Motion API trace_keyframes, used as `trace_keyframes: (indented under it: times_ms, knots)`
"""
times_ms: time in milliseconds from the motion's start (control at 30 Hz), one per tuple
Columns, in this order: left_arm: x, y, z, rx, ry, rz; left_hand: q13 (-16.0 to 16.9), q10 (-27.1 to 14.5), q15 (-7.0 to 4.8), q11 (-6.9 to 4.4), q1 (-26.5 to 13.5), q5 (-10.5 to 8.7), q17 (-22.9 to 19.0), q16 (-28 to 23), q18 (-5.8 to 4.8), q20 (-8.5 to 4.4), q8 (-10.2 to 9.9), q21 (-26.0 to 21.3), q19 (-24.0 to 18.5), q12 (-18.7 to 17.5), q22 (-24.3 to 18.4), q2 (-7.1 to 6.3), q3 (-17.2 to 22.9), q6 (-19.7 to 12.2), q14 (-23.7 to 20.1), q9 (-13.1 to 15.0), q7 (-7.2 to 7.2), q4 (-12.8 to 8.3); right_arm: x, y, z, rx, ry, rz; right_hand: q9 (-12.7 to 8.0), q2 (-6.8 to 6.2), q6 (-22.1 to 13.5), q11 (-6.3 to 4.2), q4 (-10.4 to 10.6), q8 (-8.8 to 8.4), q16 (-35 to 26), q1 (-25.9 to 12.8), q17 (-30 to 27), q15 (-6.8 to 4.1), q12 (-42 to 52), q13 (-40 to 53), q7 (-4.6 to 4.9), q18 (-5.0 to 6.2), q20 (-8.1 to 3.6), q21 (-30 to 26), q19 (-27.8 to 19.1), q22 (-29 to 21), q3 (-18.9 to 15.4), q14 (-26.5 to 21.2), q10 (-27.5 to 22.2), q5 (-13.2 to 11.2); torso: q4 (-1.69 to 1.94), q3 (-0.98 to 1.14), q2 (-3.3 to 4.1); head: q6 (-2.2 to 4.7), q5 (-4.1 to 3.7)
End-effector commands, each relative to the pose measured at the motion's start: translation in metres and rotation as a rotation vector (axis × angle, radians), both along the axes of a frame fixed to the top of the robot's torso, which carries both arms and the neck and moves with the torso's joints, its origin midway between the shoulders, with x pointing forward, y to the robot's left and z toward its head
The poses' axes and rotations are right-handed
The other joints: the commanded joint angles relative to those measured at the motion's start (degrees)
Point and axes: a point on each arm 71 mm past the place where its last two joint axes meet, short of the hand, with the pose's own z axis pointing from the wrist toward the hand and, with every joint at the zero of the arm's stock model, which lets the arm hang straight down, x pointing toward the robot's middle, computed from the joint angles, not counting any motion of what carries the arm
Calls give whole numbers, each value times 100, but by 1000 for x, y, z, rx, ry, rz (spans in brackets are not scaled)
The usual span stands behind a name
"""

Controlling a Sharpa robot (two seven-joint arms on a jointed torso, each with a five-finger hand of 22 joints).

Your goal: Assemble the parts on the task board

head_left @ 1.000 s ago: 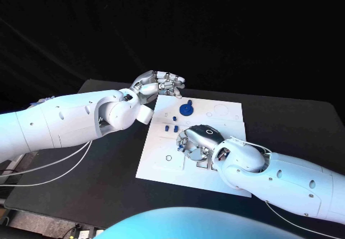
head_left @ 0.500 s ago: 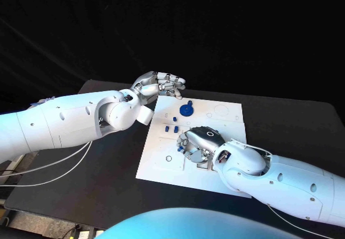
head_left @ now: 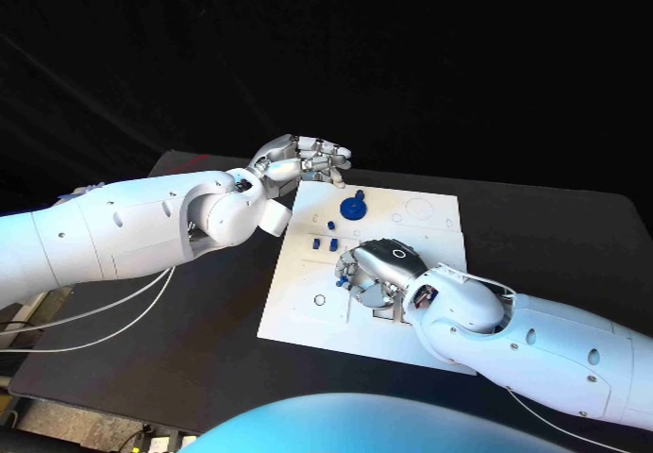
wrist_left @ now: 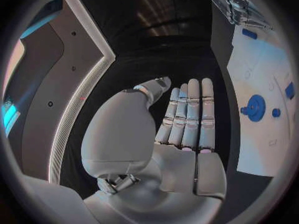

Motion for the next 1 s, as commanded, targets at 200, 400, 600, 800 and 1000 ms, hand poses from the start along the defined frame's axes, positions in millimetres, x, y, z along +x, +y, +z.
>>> trace_keyframes:
  times_ms: [200, 400, 600, 800, 1000]
  knots:
    - [-1, -3, 1, -6, -4, -21, 7, -36, 7, -4, -27, 28, 8, 22, 59, 7, -26, 13, 30, -4, 4, 44, -1, -42, 15, 10, -10, -20, 0, 2, -3, -23, 3, 7, 8, 14, 25, 0, 0, 33, 21, -50, 0, -34, -29, -4, 4, -27, -2, 1, 9, 8, 11, 235, 47, 20, 12, 2, 4, -8, -2]
    - [-1, -3, 1, -6, -4, -21, 7, -36, 7, -4, -27, 28, 8, 22, 59, 7, -26, 13, 30, -4, 4, 44, -1, -42, 15, 10, -10, -20, 0, 3, -4, -32, 10, 9, 8, 14, 25, 0, 0, 33, 21, -50, 0, -34, -29, -4, 4, -27, -2, 1, 9, 8, 11, 235, 47, 20, 5, -1, 4, -18, -1]
    - [-1, -3, 1, -7, -3, -23, 9, -47, 11, -1, -37, 29, 10, 20, 56, 10, -27, 0, 19, -3, -1, 50, -2, -48, -3, 12, -8, -17, 0, 5, -8, -44, 18, 9, 10, 11, 23, 0, 0, 34, 19, -57, -5, -34, -33, -3, 5, -24, -2, -14, 2, 0, 9, 234, 48, 16, 5, 0, 2, -19, -4]
    - [-1, -3, 1, -6, -2, -24, 9, -47, 11, -1, -37, 29, 10, 20, 56, 10, -27, 0, 19, -3, -1, 50, -2, -48, -3, 12, -8, -17, 0, 6, -10, -54, 25, 10, 11, 8, 18, 2, 0, 32, 17, -62, -10, -34, -37, -3, 7, -19, -2, -39, -10, -15, 6, 233, 47, 13, 10, 0, 4, -24, -9]
    - [-1, -3, 1, -6, -1, -24, 9, -47, 11, -1, -37, 29, 10, 20, 56, 10, -27, 0, 19, -3, -1, 50, -2, -48, -3, 12, -8, -17, 0, 6, -10, -46, 28, 11, -100, -116, -423, 123, 41, -246, 10, -211, -30, 61, -155, -25, 167, -12, 61, -142, -59, -48, -23, 221, -116, 13, 2, -2, 0, -24, -8]
